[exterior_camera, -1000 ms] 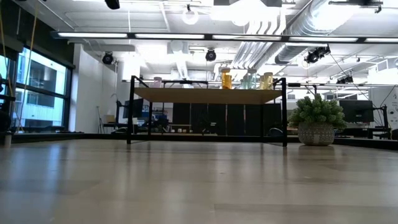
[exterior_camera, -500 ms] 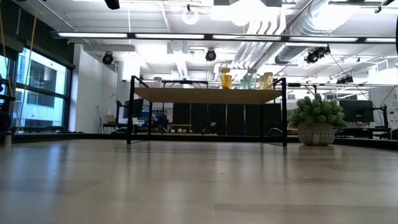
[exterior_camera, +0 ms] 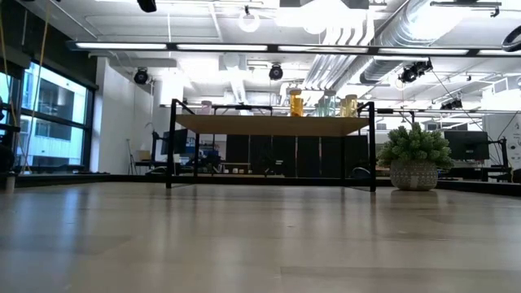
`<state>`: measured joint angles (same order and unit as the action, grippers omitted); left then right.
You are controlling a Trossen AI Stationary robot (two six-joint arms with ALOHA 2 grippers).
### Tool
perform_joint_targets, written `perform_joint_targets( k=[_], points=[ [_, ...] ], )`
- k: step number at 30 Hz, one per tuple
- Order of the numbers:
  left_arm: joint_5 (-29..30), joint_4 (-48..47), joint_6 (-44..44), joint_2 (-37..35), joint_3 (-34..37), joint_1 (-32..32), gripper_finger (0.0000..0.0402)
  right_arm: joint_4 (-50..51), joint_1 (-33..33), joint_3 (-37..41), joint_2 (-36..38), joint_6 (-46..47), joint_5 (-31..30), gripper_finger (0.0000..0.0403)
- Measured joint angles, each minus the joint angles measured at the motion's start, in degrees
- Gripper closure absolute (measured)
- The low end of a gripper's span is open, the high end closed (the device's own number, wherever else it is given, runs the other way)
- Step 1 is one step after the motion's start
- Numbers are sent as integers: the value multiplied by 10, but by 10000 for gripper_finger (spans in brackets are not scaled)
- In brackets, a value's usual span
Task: Pick and place medicine bottles onto shelf by color
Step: Put the right pink pill bottle onto the shelf aligned with the other pink pill bottle
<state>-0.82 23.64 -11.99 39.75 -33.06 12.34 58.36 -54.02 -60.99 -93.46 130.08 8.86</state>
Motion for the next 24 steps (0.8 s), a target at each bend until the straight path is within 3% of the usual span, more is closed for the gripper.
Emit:
perform_joint_targets(
  k=[9, 16, 24],
  points=[
    [0, 1, 1, 0, 0, 0, 206, 25, 13, 3, -18, 5, -3, 182],
    [0, 1, 0, 0, 0, 0, 206, -105, 16, 57, -17, 8, 13, 198],
    [0, 2, 1, 0, 0, 0, 206, -93, 19, 58, -12, 4, 12, 208]
  ],
)
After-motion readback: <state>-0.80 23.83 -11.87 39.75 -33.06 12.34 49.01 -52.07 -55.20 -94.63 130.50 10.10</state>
